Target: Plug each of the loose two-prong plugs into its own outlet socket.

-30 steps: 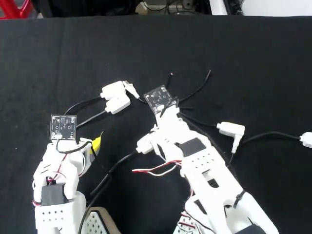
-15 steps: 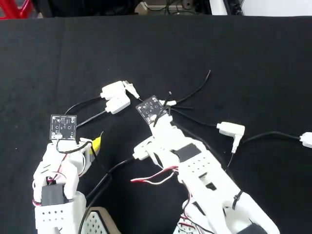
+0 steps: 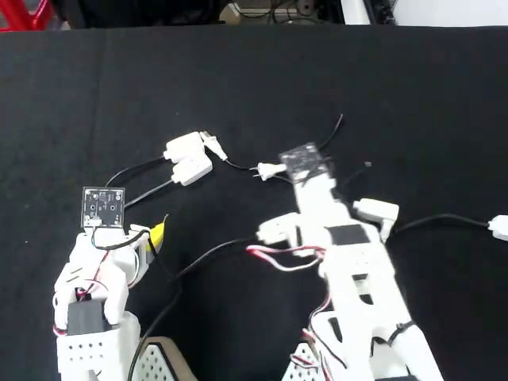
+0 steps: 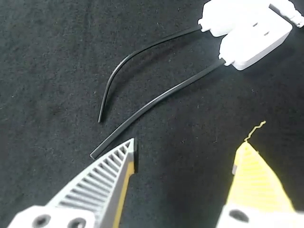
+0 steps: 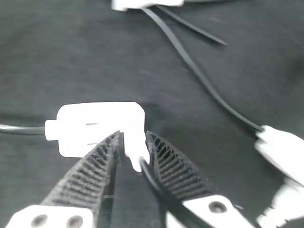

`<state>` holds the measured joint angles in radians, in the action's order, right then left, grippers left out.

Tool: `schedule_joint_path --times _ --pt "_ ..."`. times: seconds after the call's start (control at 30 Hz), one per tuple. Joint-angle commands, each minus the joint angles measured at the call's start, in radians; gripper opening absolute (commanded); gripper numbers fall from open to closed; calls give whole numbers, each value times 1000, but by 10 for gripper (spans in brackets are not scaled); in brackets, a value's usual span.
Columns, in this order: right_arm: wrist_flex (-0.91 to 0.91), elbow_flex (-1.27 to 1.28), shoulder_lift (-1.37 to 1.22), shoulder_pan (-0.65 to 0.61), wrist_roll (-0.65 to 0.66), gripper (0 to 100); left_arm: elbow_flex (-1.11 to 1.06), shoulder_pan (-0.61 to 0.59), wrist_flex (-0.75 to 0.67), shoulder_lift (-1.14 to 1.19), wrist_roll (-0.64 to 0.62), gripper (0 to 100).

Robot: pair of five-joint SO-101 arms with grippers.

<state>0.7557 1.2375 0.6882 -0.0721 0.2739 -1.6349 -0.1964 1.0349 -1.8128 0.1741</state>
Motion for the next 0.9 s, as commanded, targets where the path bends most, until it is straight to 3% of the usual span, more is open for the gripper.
schedule_joint_path --times 0.0,0.27,0.47,0.6,0.77,0.87 --pt "18 -31 -16 152 63 11 5 -2 -2 -9 5 325" --pt "-6 -39 -21 466 319 11 5 -4 -2 -9 5 325" --pt "-186 2 -22 669 456 11 5 -5 -2 -9 5 325" --pt "-207 -2 -22 732 500 12 5 -7 -2 -9 5 325" --pt "-201 1 -21 724 511 21 5 -8 -2 -9 5 325" --pt "-192 4 -18 689 497 122 5 -8 -2 -9 5 325"
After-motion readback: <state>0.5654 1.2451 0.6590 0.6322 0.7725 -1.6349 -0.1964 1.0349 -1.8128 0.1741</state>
